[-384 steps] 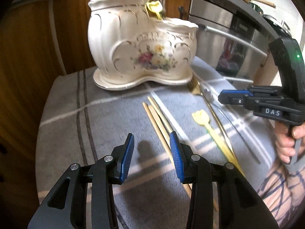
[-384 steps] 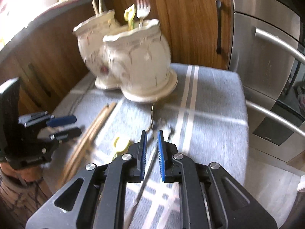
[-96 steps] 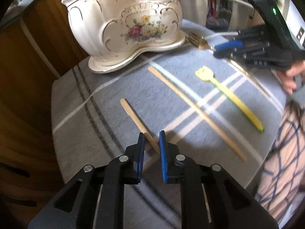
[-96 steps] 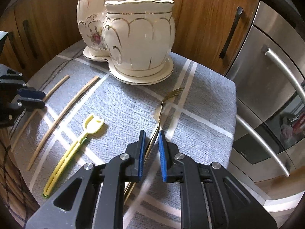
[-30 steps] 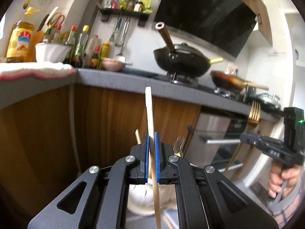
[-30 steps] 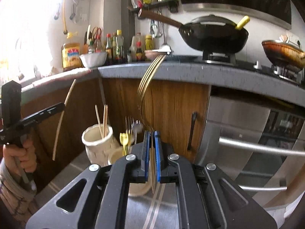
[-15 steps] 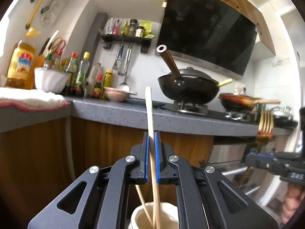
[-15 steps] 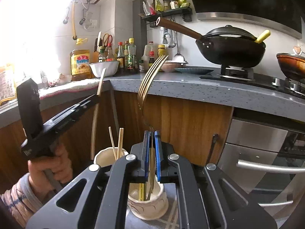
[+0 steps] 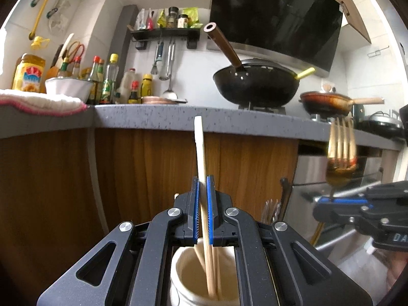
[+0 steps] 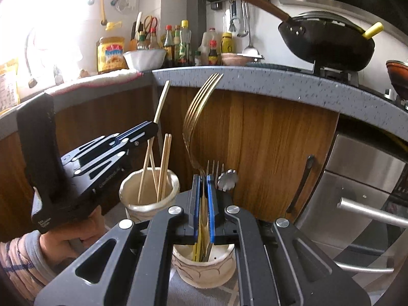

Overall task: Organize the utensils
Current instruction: 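Drop the chopstick into the tall holder while the right tool drops the gold fork into the short holder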

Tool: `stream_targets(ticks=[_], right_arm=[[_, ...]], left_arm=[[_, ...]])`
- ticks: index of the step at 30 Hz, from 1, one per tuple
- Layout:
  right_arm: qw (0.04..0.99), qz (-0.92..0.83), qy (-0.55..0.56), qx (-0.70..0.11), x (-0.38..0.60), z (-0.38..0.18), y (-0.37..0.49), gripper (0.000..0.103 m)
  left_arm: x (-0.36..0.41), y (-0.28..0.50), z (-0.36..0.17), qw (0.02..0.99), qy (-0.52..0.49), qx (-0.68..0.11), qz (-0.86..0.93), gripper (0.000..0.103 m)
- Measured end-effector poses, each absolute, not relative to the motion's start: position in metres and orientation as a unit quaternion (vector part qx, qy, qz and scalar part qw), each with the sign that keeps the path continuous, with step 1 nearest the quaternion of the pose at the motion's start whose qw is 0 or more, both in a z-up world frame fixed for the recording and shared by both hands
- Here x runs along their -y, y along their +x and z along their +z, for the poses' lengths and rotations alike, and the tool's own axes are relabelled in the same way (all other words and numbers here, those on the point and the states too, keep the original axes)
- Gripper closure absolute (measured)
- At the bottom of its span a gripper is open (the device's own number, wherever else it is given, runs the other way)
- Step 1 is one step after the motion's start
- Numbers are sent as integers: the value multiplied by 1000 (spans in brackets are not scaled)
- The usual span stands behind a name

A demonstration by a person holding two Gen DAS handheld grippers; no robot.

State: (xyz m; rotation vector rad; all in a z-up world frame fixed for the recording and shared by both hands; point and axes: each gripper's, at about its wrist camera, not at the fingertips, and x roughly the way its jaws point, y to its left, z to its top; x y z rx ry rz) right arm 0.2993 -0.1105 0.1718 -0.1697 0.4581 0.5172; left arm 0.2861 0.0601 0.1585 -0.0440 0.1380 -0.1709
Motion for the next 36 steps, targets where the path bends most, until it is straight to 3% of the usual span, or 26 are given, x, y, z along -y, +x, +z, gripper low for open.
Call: stream_targets(ticks=[28,33,36], right_arm=[[927,243,-64,-278,112,139,326,98],[928,238,-67,-279,111,139,329,98],[928,239,-67,-278,111,139,329,92]], left_arm=[[-59,285,129,986,2,-150,-78,97],[-56,283,130,987,5,-146,-73,88],[-56,280,132,987,5,-141,-72,76]])
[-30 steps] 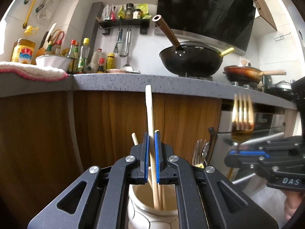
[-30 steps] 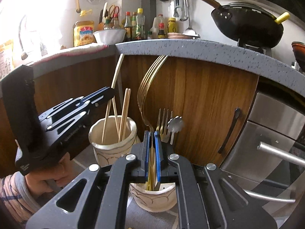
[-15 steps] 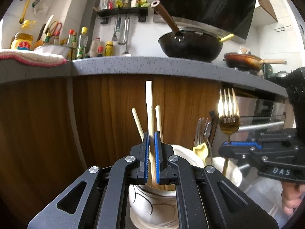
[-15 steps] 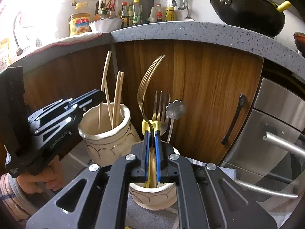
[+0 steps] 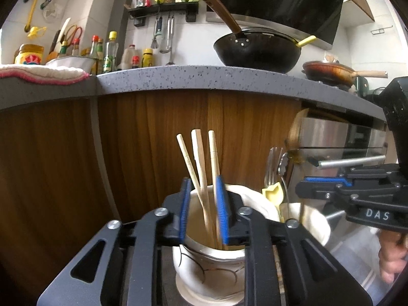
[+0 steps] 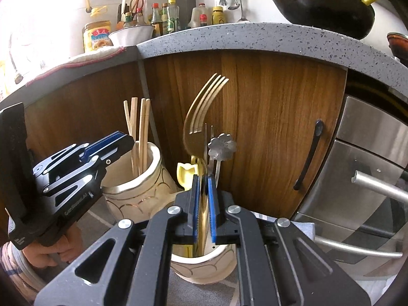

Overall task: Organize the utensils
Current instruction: 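Drop the chopstick into the tall holder while the right tool drops the gold fork into the short holder, then grasp the last chopstick with the left tool while the right tool grasps the yellow tongs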

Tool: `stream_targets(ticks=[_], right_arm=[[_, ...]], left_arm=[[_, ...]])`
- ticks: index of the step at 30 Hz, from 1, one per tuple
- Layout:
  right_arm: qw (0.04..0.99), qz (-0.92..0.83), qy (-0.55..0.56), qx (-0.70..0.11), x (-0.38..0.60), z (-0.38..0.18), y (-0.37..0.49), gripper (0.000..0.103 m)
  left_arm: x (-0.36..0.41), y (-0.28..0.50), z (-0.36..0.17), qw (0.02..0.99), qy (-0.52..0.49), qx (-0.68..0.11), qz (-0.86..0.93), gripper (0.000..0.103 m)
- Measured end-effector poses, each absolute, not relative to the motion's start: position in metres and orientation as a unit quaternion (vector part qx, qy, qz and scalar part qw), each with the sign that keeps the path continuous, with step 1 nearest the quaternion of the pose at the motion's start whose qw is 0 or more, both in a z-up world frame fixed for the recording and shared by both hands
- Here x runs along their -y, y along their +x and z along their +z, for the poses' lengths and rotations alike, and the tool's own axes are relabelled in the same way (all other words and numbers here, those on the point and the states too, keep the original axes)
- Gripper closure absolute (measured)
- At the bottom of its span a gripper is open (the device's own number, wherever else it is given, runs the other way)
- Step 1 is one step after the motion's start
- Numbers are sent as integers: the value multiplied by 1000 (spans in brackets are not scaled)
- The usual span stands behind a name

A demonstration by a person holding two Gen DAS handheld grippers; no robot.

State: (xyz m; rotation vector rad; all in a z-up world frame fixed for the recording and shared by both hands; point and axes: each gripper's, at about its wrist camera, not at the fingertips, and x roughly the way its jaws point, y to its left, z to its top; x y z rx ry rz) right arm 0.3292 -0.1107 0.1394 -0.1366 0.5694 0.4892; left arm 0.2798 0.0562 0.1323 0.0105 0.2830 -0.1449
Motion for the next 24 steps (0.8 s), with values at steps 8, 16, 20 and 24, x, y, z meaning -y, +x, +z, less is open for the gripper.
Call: stream_targets(ticks=[8,16,20,24], right_arm=[[932,240,-69,-263,117,148,319,81],[933,243,-79,-252,123,153,296,76],[932,246,-90,-252,124,151,279,75],[928,249,-106,-255,127,144,261,72]], left_arm=[[-57,267,139,989,14,-128,-68,53],[-67,246,144,992,12,-118,-52,41],[-68,235,144,992,14,-119,-47,38],[-68,221,144,992,13,-120,-47,35]])
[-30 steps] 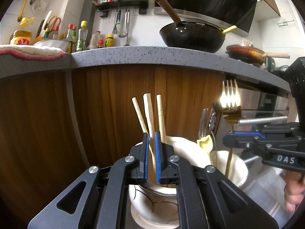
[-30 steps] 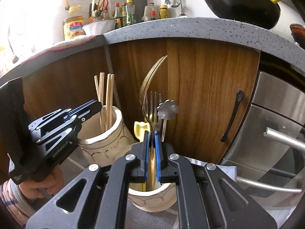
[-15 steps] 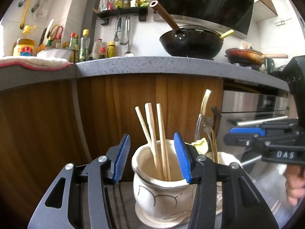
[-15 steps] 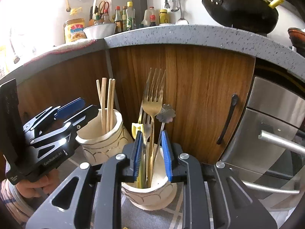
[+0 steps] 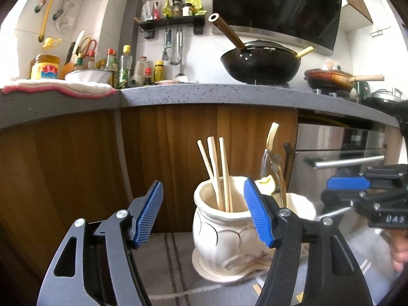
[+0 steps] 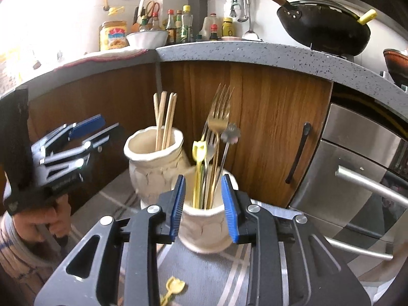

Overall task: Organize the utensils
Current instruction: 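Grasp the last chopstick with the left tool while the right tool grasps the yellow tongs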

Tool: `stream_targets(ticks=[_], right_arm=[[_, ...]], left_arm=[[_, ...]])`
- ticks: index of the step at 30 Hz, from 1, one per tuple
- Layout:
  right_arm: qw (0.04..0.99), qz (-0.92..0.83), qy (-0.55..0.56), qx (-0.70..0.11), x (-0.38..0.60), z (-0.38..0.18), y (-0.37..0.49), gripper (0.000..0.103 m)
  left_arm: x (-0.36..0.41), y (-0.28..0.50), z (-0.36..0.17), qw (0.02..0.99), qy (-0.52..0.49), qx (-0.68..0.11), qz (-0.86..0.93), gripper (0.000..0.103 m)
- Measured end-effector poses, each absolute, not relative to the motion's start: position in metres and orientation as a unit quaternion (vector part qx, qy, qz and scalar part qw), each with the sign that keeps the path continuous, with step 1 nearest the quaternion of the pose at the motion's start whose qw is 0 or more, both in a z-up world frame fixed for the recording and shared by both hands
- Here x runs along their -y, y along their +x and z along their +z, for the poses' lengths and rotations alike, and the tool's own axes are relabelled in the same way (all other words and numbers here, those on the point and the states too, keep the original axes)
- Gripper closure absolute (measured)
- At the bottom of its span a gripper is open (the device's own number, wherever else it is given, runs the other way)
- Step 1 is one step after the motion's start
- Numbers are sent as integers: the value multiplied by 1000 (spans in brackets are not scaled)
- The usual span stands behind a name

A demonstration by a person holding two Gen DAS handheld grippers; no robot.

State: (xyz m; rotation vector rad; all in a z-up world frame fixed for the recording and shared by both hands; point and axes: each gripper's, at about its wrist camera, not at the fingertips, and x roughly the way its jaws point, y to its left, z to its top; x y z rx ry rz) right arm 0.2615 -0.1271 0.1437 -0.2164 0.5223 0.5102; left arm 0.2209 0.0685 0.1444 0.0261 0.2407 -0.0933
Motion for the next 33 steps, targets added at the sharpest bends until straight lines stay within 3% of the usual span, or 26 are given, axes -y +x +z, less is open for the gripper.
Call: stream_targets(ticks=[8,19,33], right_arm=[[916,255,-118,-288,138,113,239,71],[883,279,-126,-357,137,64,228,71],[839,314,-167,-412,123,19,209,66]], left_arm=[[-66,196,122,982,-14,-180,-60,32],[-37,190,68,952,23,-295,-79,33],[-8,196,27,913,78,-386,-108,46]])
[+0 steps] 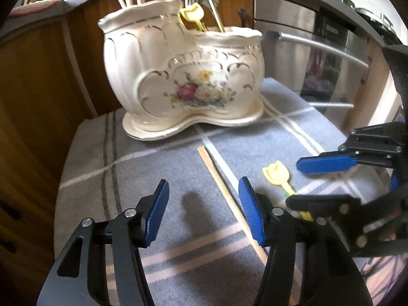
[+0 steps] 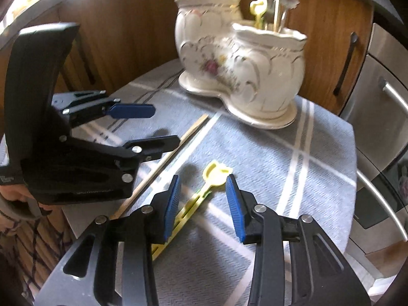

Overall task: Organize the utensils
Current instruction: 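Grasp the last chopstick with the left tool while the right tool grasps the yellow tongs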

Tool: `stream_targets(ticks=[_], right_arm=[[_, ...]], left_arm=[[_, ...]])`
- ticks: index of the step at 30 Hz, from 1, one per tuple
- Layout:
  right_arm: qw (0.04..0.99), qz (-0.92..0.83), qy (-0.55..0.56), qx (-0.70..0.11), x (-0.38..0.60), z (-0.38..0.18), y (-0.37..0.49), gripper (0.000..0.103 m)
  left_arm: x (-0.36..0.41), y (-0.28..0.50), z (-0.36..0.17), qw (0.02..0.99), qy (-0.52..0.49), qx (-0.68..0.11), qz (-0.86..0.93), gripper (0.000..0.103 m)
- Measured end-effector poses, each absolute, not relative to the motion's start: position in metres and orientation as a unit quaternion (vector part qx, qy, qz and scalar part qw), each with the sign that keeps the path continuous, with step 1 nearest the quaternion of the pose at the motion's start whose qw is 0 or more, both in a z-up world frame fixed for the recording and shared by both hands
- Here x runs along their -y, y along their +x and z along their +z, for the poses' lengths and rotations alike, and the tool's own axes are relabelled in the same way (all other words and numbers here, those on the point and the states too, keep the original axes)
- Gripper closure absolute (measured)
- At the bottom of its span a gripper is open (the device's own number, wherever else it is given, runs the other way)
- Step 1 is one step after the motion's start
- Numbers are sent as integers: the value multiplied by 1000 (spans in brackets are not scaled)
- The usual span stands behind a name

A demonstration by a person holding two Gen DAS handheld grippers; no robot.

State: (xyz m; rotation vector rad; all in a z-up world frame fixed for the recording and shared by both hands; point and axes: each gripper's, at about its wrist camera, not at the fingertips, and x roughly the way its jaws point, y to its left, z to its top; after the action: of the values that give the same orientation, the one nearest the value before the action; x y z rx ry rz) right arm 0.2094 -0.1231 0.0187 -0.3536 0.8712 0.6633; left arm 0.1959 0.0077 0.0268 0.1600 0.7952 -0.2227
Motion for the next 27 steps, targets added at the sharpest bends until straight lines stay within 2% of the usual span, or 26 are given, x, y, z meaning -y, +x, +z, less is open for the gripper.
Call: stream_targets(ticks=[10,14,17,19,27], right_arm=[[825,325,-201,-417,122,8,200,66],[819,335,-218,-413,124,10,199,80],[815,340,-233,-408,129,10,194,86],[813,338,-248,-403,131,11,193,90],[800,339,-278,-411,139,12,204,92]], left_arm=[[5,199,19,895,107,-412,-132,56],[7,199,18,893,117,-412,-140,61],[6,197,19,886,127,-418,-158,70],[5,194,21,878,141,-424,-169,72],[-11,194,25,838,169,-476,-207,71]])
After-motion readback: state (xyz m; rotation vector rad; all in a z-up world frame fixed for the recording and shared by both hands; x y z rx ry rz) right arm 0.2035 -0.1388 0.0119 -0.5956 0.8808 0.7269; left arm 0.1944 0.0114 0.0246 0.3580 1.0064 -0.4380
